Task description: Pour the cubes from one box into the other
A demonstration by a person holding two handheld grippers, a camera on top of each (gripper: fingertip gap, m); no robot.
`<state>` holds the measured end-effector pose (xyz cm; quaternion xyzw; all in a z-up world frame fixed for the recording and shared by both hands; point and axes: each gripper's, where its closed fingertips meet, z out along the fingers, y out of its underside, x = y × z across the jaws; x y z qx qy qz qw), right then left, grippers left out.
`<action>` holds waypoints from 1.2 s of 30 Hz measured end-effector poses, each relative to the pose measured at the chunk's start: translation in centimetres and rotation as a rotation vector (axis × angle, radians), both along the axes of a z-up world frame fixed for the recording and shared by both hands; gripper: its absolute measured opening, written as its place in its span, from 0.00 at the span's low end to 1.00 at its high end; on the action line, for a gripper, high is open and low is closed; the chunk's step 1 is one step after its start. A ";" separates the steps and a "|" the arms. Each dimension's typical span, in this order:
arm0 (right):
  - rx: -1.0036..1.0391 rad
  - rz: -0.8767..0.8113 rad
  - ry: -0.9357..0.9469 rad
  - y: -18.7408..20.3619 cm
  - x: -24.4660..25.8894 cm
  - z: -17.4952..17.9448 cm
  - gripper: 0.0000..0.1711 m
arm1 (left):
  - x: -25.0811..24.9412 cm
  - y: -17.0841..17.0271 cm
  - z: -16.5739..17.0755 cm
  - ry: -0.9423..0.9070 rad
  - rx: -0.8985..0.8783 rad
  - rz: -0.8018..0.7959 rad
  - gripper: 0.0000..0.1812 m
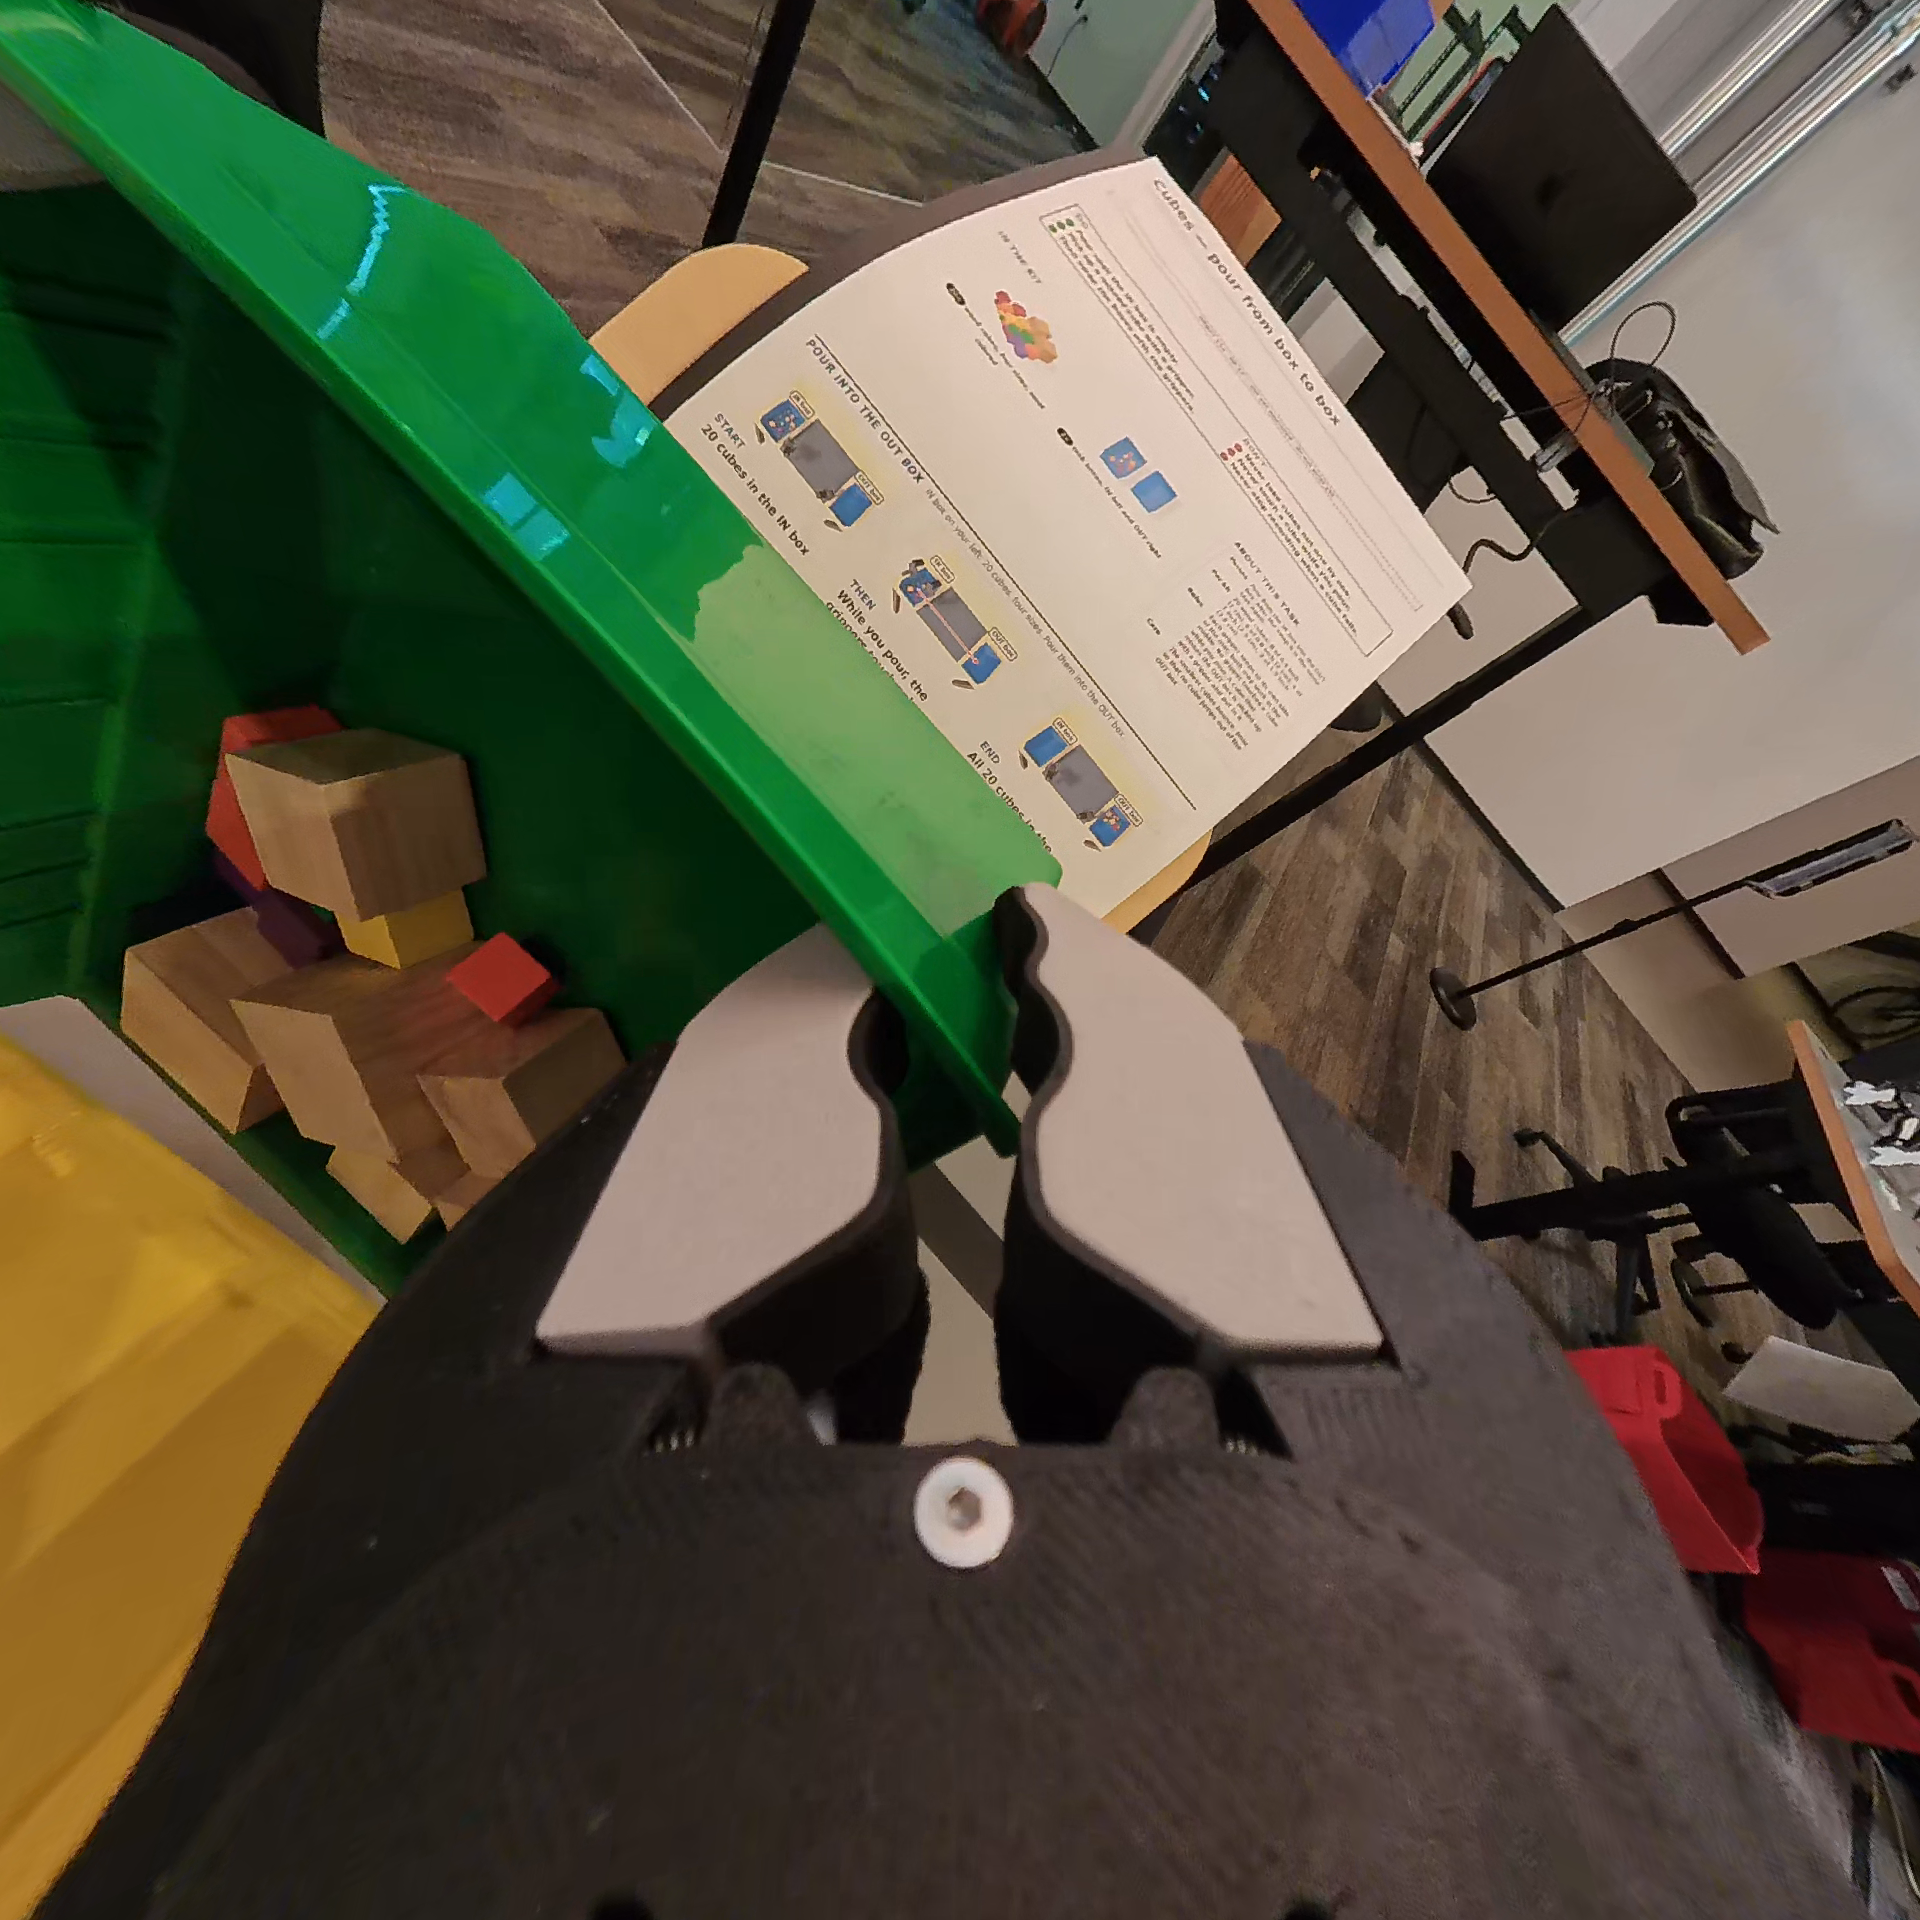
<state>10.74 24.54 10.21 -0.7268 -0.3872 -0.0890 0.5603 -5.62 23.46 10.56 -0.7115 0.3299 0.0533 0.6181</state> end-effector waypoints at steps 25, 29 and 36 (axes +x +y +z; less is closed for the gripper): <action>0.091 0.008 0.018 -2.4 0.7 -0.4 0.07 | 0.8 -2.7 -0.1 -0.016 0.100 -0.005 0.09; 0.106 0.006 0.017 -2.8 0.8 -0.4 0.06 | 0.9 -3.1 0.0 -0.014 0.117 -0.008 0.09; 0.132 0.003 0.021 -3.4 0.8 -0.5 0.07 | 0.9 -3.7 -0.1 -0.024 0.147 -0.018 0.09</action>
